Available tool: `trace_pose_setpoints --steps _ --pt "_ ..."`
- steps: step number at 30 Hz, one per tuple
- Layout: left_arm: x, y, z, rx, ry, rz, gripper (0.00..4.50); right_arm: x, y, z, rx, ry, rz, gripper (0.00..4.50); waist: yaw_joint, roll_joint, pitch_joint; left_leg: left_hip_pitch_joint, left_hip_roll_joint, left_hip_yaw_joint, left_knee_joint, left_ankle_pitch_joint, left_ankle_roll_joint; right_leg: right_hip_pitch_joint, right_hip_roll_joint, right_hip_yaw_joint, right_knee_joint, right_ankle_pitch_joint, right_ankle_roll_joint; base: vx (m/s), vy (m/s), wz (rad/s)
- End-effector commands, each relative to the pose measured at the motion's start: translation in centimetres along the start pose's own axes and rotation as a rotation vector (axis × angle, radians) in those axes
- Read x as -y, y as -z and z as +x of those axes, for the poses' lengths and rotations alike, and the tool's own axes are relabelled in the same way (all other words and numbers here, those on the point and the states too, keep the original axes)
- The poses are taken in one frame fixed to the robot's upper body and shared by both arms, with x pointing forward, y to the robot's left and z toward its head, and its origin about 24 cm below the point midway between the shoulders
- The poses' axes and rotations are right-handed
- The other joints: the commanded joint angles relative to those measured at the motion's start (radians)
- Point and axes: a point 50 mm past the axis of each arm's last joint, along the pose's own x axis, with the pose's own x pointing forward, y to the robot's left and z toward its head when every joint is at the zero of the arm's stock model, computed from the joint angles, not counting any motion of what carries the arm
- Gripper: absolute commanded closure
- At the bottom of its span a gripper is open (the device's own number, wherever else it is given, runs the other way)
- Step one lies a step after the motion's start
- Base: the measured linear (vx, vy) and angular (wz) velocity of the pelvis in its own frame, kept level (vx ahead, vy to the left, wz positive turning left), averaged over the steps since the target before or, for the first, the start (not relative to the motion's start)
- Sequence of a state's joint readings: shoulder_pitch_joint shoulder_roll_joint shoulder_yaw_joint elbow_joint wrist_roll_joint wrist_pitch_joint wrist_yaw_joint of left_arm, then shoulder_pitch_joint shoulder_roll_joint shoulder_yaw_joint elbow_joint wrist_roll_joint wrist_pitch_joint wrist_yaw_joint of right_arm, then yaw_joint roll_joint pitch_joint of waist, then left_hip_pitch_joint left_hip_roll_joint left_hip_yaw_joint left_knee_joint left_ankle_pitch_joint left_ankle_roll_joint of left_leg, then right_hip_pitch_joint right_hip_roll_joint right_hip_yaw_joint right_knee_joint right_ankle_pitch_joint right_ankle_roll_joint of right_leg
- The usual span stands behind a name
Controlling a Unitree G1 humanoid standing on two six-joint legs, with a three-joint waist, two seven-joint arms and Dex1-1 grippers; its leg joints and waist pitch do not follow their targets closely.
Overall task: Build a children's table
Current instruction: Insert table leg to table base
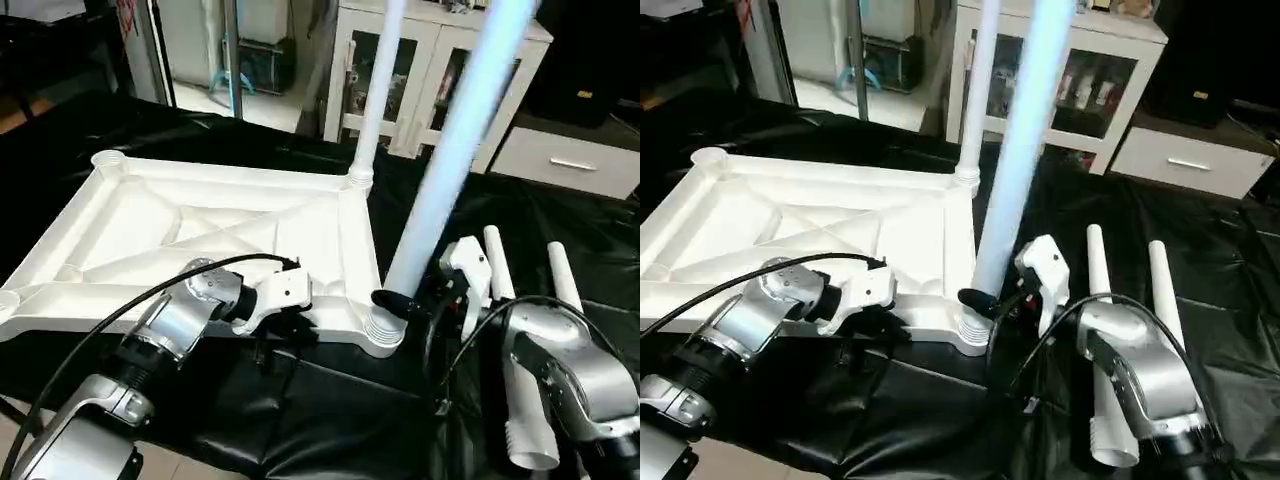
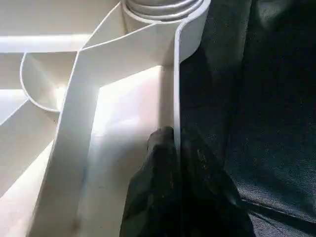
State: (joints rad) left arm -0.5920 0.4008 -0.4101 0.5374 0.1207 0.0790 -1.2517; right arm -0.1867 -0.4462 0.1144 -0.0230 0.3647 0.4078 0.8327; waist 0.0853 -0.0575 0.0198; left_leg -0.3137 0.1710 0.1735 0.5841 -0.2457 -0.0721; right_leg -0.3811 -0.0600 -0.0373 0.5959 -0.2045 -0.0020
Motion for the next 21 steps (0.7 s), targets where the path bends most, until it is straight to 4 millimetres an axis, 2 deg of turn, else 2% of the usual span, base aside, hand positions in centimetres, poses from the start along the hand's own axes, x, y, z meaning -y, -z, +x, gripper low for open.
trace_pose_setpoints --steps 1,3,8,16,19,21 --pt "0.2 0.9 0.1 -0.003 -0.016 -0.034 4.5 0.2 5.6 -1.1 -0.218 0.084 0.164 2.66 -0.001 0.007 -0.008 -0.012 0.072 -0.034 -0.103 -0.296 -0.006 0.011 -0.101 0.056 -0.097 -0.439 -0.129 0.0 0.0 0.0" --pt "0.2 0.8 0.2 -0.002 -0.016 -0.032 4.5 0.4 6.6 -1.4 -0.249 0.121 0.175 2.66 -0.002 0.009 -0.006 -0.011 0.071 -0.034 -0.103 -0.308 -0.008 0.01 -0.101 0.056 -0.098 -0.449 -0.13 0.0 0.0 0.0" --pt "0.2 0.7 0.4 0.0 -0.01 -0.03 4.5 0.3 7.6 -1.8 -0.31 0.121 0.19 2.66 -0.004 0.01 -0.004 -0.009 0.072 -0.039 -0.106 -0.354 -0.01 0.006 -0.103 0.056 -0.107 -0.535 -0.102 0.0 0.0 0.0" --pt "0.3 0.8 0.5 -0.002 -0.009 -0.028 4.5 0.2 8.7 -2.4 -0.359 0.129 0.209 2.66 -0.005 0.008 -0.003 -0.005 0.072 -0.042 -0.11 -0.389 -0.009 0.001 -0.104 0.054 -0.114 -0.565 -0.085 0.0 0.0 0.0" --pt "0.3 0.8 0.4 -0.002 -0.011 -0.027 4.5 0.4 8.3 -2.2 -0.333 0.139 0.202 2.66 -0.005 0.009 -0.007 -0.006 0.074 -0.04 -0.113 -0.361 -0.009 0.006 -0.103 0.051 -0.113 -0.511 -0.093 0.0 0.0 0.0" --pt "0.2 0.8 0.4 -0.002 -0.013 -0.027 4.5 0.6 7.6 -1.9 -0.292 0.14 0.189 2.66 -0.005 0.011 -0.006 -0.006 0.074 -0.039 -0.114 -0.359 -0.011 0.006 -0.102 0.052 -0.112 -0.487 -0.102 0.0 0.0 0.0"
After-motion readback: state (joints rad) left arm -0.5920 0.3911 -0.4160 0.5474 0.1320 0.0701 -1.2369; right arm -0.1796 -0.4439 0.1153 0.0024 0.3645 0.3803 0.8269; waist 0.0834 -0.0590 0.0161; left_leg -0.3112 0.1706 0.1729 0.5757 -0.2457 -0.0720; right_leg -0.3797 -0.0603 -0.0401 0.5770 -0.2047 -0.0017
